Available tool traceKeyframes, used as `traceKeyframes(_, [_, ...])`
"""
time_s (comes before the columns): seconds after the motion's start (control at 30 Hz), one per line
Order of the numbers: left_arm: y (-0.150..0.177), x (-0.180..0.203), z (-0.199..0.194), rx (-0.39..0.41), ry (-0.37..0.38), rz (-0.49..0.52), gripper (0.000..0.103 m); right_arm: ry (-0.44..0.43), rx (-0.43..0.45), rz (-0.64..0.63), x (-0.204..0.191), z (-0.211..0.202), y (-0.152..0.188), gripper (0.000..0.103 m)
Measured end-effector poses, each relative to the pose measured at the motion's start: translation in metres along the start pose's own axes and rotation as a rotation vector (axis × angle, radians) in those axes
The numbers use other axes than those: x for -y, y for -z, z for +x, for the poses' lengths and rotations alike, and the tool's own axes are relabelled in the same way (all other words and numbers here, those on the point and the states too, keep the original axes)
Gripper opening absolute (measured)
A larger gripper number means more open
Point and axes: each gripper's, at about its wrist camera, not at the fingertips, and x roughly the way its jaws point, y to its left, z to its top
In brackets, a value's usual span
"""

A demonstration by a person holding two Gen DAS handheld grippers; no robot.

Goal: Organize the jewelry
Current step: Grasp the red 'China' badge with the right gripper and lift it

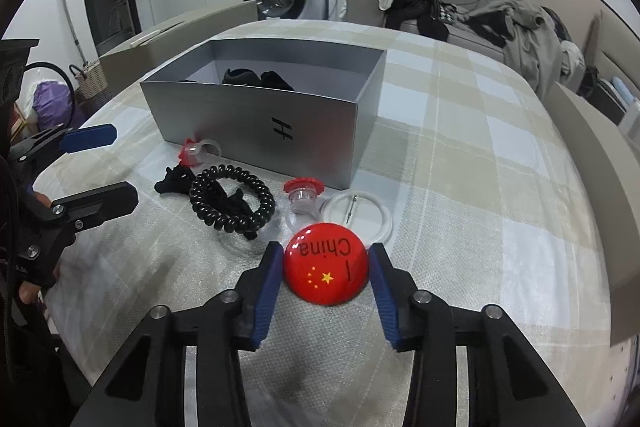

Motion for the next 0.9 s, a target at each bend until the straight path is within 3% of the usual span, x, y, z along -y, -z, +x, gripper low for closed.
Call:
traceKeyframes(0.27, [-0.001, 0.001, 0.001, -0.016, -0.006, -0.01, 0.102, -0.073, 0.13, 0.04, 0.006, -0.026, -0.001, 0.042])
traceKeyframes(0.53, [-0.007, 0.008, 0.018, -0.142, -0.002, -0.014, 0.099, -0.091, 0.131, 0.06, 0.009, -0.026, -0.003, 0.042])
traceKeyframes(0.6, [-0.007, 0.011, 0.025, -0.176, 0.007, 0.004, 0.072, -0.093, 0.134, 0.057, 0.008, -0.027, -0.002, 0.042])
traceKeyframes(0.67, [-0.008, 0.016, 0.027, -0.171, -0.021, 0.039, 0.063, -0.096, 0.136, 0.057, 0.009, -0.027, -0.002, 0.042])
traceKeyframes(0.9, [-0.001, 0.026, 0.022, -0.136, 0.044, 0.135, 0.018, -0.106, 0.135, 0.058, 0.009, -0.027, -0.001, 0.042])
